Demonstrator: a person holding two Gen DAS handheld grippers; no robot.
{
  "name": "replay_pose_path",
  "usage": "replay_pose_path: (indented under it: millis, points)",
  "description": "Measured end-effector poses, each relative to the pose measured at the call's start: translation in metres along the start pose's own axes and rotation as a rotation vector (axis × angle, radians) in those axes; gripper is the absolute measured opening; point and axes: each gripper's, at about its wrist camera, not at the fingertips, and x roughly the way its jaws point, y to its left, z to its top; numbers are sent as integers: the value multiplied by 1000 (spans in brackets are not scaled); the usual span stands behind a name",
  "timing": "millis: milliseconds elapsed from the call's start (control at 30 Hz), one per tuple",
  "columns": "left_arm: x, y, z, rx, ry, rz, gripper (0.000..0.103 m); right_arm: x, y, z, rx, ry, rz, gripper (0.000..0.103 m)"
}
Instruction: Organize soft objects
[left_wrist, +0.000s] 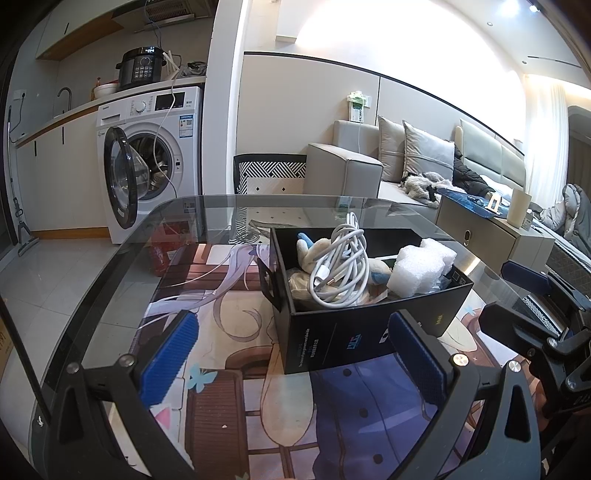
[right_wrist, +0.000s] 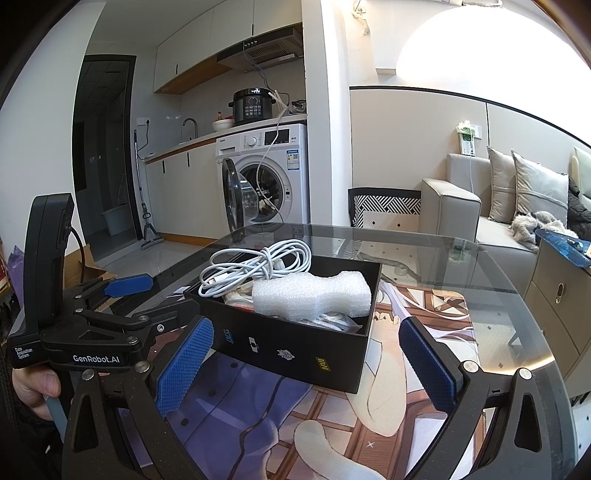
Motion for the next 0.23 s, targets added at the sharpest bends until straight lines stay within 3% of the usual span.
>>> replay_pose_path:
  millis: [233]
  points:
    - [-2, 2, 1, -8, -4, -1, 103, 0, 0, 0, 0, 0, 0, 102]
